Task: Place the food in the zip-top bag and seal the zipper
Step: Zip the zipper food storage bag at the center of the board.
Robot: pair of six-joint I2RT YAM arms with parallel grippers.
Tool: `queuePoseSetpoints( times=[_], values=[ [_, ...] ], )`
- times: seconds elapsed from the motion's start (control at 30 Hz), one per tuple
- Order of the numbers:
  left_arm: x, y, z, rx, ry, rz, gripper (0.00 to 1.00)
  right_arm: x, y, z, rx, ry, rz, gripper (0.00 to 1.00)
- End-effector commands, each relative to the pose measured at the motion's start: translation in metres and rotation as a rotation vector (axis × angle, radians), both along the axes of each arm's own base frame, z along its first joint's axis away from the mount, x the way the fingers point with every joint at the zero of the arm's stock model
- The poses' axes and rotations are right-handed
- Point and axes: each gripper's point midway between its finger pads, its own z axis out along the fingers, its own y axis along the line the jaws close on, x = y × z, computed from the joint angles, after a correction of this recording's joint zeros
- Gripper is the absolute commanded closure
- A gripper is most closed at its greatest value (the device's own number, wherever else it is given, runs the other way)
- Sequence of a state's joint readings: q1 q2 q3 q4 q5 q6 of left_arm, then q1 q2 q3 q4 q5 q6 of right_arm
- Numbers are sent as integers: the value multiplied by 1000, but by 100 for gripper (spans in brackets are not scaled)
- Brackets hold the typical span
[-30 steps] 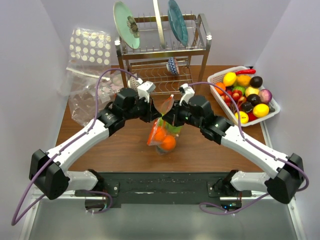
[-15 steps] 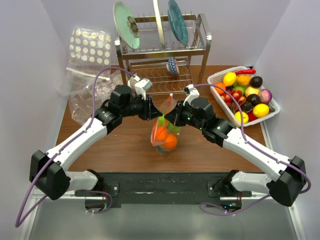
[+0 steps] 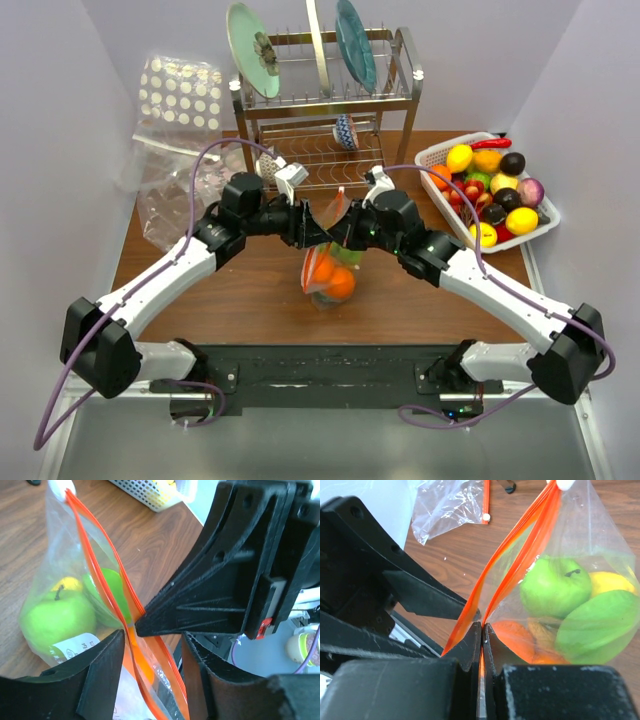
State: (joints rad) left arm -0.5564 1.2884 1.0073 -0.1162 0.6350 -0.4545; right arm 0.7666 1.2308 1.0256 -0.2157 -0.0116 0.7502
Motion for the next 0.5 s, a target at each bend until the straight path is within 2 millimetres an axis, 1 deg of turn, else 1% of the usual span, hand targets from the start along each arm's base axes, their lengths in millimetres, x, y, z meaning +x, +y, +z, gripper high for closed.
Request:
queuePoseSetpoints(
  times=[0.0, 0.2, 0.27, 0.43, 0.47],
  values=[
    [-1, 0, 2, -10, -42, -38, 46, 7, 3, 25, 28, -12, -27, 100],
    [0, 5, -4, 33, -59, -30, 44, 7, 5, 30, 34, -7, -32, 100],
    [0, 5, -4, 37, -65, -35, 41, 8, 7, 30, 27, 6, -23, 100],
    [2, 5, -9, 55, -64, -32, 40, 11, 11, 29, 31, 15, -26, 100],
    [2, 5, -10, 58, -60, -30, 40, 9, 13, 28, 38, 24, -11, 100]
  ],
)
